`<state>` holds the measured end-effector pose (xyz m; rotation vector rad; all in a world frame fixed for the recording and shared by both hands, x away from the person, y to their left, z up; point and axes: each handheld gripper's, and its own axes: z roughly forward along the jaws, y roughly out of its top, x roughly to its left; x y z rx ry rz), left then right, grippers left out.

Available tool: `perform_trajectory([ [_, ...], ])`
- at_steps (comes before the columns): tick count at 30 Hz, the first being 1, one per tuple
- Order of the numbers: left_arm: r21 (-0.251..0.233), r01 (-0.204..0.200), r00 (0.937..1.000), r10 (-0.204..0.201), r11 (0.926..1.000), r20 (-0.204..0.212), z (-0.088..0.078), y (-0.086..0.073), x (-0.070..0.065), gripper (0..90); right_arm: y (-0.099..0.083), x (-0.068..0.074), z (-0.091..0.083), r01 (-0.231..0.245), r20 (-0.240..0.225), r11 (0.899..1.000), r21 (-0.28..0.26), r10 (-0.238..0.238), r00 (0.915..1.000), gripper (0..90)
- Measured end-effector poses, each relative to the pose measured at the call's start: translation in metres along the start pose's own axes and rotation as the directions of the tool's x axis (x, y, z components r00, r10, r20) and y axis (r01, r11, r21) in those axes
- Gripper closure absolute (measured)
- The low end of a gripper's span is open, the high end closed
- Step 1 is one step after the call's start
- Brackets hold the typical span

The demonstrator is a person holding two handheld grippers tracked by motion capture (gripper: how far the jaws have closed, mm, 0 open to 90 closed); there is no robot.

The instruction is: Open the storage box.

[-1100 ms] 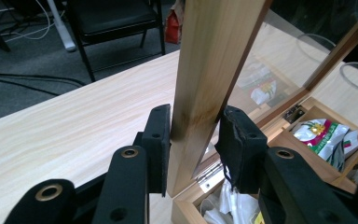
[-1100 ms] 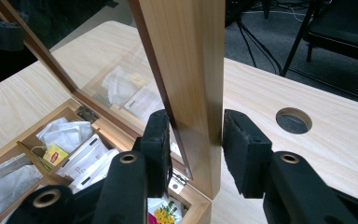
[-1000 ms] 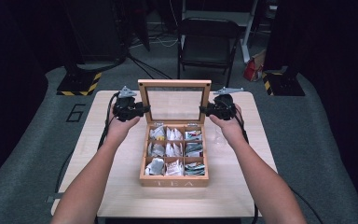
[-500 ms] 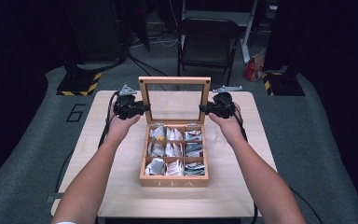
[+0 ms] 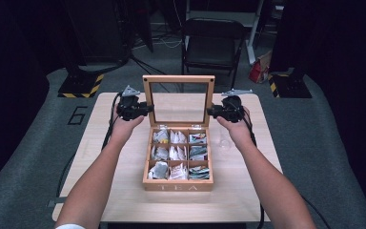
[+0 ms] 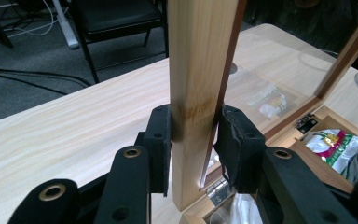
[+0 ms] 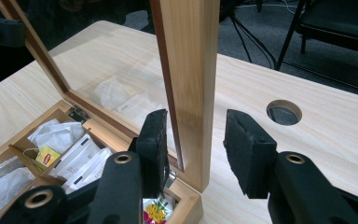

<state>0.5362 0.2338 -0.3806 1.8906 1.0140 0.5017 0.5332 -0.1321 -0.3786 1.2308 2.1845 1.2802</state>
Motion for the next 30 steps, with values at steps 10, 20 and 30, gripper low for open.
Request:
perform_trajectory([
  [10,0.020,0.015,0.9999,-0.015,0.9997,0.003,0.005,0.004,0.004,66.0,-0.003,0.006,-0.003,0.042,-0.018,0.999,0.004,-0.042,0.9989,58.5],
  [20,0.022,0.042,0.9991,-0.042,0.9989,-0.007,0.011,0.006,0.006,65.8,-0.004,0.016,-0.007,0.070,-0.037,0.998,0.005,-0.070,0.9969,58.6],
  [30,0.010,0.068,0.9976,-0.068,0.9976,-0.011,0.015,0.006,0.007,65.4,-0.008,0.016,-0.008,0.073,-0.047,0.997,0.003,-0.072,0.9963,58.6],
])
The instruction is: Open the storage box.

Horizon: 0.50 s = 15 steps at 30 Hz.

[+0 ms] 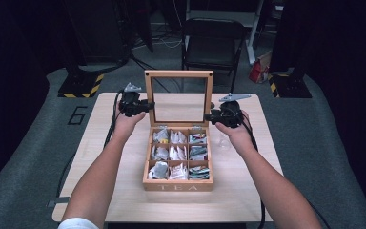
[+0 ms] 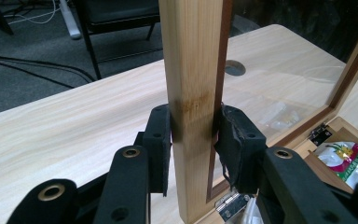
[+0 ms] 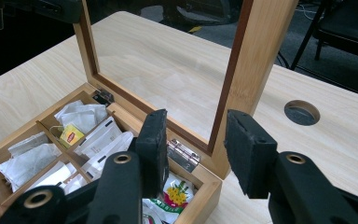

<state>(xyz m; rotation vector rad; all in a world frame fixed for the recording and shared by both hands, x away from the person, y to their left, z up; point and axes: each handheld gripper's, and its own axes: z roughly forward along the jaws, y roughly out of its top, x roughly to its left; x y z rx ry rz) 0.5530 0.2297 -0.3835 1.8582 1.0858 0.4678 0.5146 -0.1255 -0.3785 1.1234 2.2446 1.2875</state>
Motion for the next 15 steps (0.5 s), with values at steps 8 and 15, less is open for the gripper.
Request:
perform_trajectory([
  [8,-0.005,0.006,1.0000,-0.006,1.0000,0.001,0.0018,-0.0004,0.0017,63.7,-0.0013,-0.0005,-0.0008,-0.004,0.001,1.000,0.003,0.004,1.0000,58.6],
  [15,0.005,-0.002,1.0000,0.002,1.0000,0.002,0.0008,-0.0006,0.0032,61.7,-0.0018,0.0005,-0.0008,-0.002,-0.002,1.000,0.004,0.002,1.0000,58.6],
])
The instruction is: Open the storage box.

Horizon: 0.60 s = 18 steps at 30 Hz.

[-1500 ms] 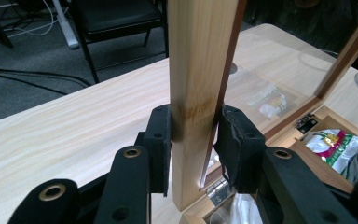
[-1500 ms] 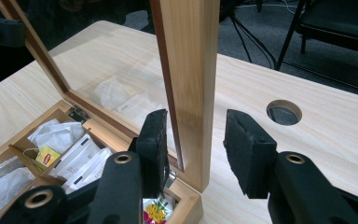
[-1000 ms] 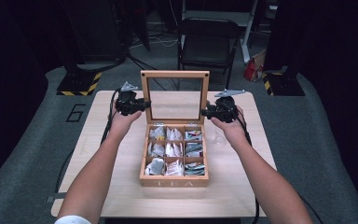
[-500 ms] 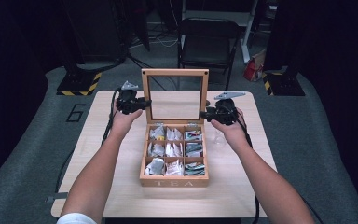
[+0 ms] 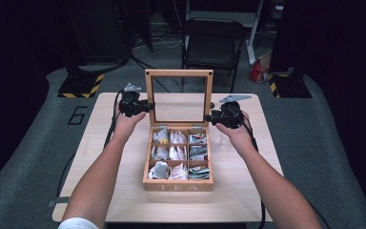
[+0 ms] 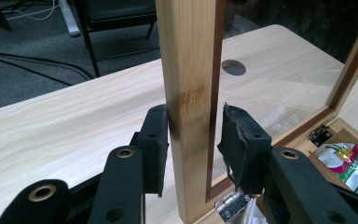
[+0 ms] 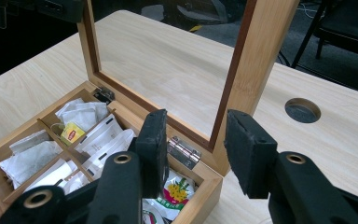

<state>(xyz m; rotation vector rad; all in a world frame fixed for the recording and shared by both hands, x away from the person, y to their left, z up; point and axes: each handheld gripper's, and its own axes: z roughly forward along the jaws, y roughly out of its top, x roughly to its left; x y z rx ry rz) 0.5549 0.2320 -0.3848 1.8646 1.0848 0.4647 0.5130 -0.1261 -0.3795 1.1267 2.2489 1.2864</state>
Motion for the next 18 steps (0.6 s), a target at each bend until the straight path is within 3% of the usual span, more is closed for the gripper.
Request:
perform_trajectory([
  [18,0.009,-0.003,0.9999,0.002,1.0000,0.014,-0.012,0.001,-0.005,55.3,-0.001,0.008,-0.005,0.022,-0.014,1.000,0.006,-0.022,0.9996,56.9],
])
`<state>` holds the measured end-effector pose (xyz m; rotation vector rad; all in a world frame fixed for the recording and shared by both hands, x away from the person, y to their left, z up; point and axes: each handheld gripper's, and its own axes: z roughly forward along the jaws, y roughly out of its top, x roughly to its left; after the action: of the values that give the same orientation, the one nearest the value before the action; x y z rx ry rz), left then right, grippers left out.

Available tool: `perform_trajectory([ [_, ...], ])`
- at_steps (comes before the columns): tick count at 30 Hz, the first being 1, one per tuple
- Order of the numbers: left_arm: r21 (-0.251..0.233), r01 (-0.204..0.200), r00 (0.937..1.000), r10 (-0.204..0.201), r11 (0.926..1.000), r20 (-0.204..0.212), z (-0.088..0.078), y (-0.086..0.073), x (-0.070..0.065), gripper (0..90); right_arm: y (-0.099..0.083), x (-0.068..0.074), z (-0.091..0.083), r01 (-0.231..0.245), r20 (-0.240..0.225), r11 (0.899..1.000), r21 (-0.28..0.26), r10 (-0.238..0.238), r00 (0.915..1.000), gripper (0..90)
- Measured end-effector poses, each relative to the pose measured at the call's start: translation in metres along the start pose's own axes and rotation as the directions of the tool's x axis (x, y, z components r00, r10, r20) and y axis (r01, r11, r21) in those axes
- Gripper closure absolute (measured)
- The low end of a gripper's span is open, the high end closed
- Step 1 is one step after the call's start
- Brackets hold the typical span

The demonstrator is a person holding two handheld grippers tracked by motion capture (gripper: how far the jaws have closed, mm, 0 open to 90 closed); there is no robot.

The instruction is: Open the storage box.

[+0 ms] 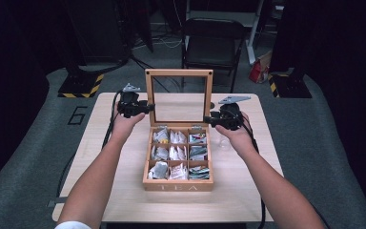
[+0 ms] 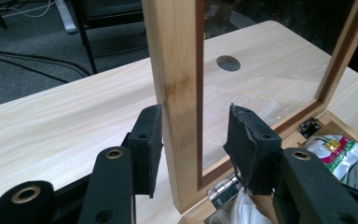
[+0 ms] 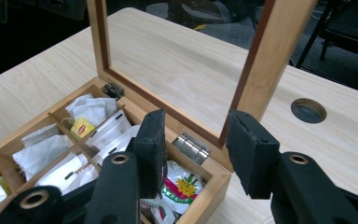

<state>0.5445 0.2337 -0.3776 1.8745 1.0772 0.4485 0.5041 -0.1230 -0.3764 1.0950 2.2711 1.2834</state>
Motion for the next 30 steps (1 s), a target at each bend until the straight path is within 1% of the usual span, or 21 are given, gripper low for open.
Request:
perform_trajectory([
  [2,-0.003,-0.012,0.9999,0.012,0.9999,-0.002,-0.004,-0.001,0.000,54.8,-0.001,0.002,-0.001,0.005,-0.007,1.000,0.001,-0.005,1.0000,56.4],
  [3,-0.004,-0.010,0.9999,0.010,0.9999,0.004,-0.006,-0.001,0.000,54.1,-0.001,0.003,-0.002,0.011,-0.013,1.000,0.002,-0.011,0.9998,56.0],
  [5,0.006,-0.013,0.9999,0.013,0.9999,-0.002,-0.009,-0.002,0.000,53.6,-0.002,0.006,-0.003,0.028,-0.017,1.000,0.005,-0.028,0.9995,55.6],
  [6,0.003,-0.013,0.9999,0.013,0.9999,-0.001,-0.010,-0.002,0.000,53.5,-0.003,0.008,-0.003,0.034,-0.019,0.999,0.004,-0.034,0.9992,55.6],
  [8,0.007,-0.009,1.0000,0.009,0.9999,-0.001,-0.015,-0.003,0.001,53.3,-0.004,0.010,-0.004,0.033,-0.031,0.999,0.003,-0.033,0.9990,55.1],
  [12,0.010,-0.021,0.9998,0.021,0.9997,-0.004,-0.024,-0.006,0.002,53.3,-0.006,0.016,-0.005,0.048,-0.045,0.999,0.005,-0.048,0.9978,54.9],
  [13,0.007,-0.016,0.9999,0.016,0.9999,-0.005,-0.026,-0.007,0.003,53.3,-0.006,0.017,-0.006,0.048,-0.048,0.999,0.007,-0.048,0.9977,54.9],
  [15,0.016,-0.016,0.9999,0.017,0.9997,-0.003,-0.029,-0.008,0.003,52.8,-0.007,0.019,-0.006,0.046,-0.052,0.999,0.005,-0.046,0.9976,54.9],
  [18,0.015,-0.020,0.9998,0.020,0.9997,0.003,-0.034,-0.012,0.003,52.3,-0.008,0.022,-0.007,0.054,-0.053,0.999,0.006,-0.053,0.9972,54.9],
  [19,0.013,-0.019,0.9998,0.019,0.9997,0.007,-0.035,-0.013,0.003,52.2,-0.009,0.024,-0.007,0.050,-0.059,0.999,0.006,-0.049,0.9971,54.9],
  [22,0.019,-0.030,0.9995,0.030,0.9994,0.008,-0.038,-0.017,0.001,52.0,-0.012,0.030,-0.008,0.069,-0.066,0.998,0.011,-0.068,0.9955,54.5],
  [23,0.015,-0.032,0.9995,0.032,0.9994,0.003,-0.039,-0.019,0.000,52.0,-0.013,0.031,-0.009,0.075,-0.070,0.997,0.010,-0.074,0.9948,54.4],
  [25,0.027,-0.038,0.9993,0.038,0.9989,0.007,-0.041,-0.019,-0.001,51.8,-0.013,0.035,-0.009,0.088,-0.074,0.996,0.011,-0.087,0.9935,53.8],
  [30,0.013,-0.044,0.9989,0.044,0.9989,0.020,-0.047,-0.021,-0.005,51.8,-0.015,0.042,-0.008,0.104,-0.096,0.995,0.008,-0.102,0.9901,53.7],
])
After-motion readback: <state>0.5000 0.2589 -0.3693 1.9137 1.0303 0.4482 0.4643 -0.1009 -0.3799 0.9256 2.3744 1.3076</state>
